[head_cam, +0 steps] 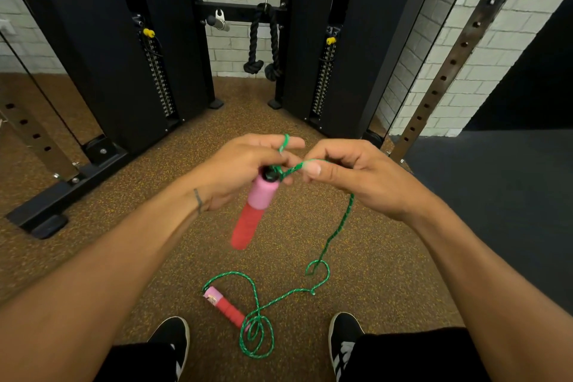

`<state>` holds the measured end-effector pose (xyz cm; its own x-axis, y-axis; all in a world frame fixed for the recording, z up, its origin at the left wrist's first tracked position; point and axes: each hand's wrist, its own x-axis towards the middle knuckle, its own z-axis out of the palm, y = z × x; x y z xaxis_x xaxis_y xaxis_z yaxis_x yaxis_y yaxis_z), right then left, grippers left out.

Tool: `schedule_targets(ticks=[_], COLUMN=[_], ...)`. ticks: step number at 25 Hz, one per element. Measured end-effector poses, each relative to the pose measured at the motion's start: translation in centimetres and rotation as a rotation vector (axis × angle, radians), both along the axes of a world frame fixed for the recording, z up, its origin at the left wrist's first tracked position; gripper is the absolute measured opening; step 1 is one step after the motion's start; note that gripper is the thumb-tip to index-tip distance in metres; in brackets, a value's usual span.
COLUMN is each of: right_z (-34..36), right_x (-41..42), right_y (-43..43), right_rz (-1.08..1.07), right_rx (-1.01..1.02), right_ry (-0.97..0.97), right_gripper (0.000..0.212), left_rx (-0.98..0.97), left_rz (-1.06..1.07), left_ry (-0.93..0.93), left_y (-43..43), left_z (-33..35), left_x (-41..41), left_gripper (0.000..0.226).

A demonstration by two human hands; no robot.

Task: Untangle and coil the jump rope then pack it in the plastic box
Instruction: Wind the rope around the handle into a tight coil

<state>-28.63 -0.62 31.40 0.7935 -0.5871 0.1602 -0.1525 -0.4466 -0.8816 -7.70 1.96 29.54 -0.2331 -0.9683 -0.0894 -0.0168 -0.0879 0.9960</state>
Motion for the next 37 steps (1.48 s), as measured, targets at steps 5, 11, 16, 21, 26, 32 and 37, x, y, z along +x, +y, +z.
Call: schedule_targets(ticks=[5,11,16,21,26,32,37], right_z=[0.2,-0.1,-0.9,-2.1,-3.8,-3.6,-3.9], right_x=[0.3,0.2,0.3,0.2,1.8,2.3,2.0], right_y=[0.1,-1.4,-2.4,-2.8,-1.4,-1.3,-1.4], right_rz=[0.003,-0.218,-0.288,-0.321,-0.269,-0.345,-0.284], right_rx=[-0.043,0.047,0.076,0.195,0.333,0.308,-0.020], right_ry=[0.047,-0.145,-0.199,-0.132,0.046,0.144,0.328], right_gripper=[0.021,0.017,0.018,0.023,0.031,0.044,0.033], left_rx=[-0.113,-0.072,-0.110,-0.070,-0.021,-0.015,-0.031], left_rz=[-0.118,-0.273,-0.267,-0.161,-0.160,-0.104,-0.020], left_ry=[-0.191,-0.010,0.040,0.258,0.446,0.362,0.181], left_y=[0.1,0.6,0.7,0.9,0.8,0.6,0.6], left_z=[0.1,0.6,0.4,0.1,0.0,0.0,-0.1], left_x=[0.4,-0.7,-1.1,-2.0,-1.7,-1.6,-2.0], left_gripper=[0.036,0.038,0.038,0.039,0.046,0.067,0.069])
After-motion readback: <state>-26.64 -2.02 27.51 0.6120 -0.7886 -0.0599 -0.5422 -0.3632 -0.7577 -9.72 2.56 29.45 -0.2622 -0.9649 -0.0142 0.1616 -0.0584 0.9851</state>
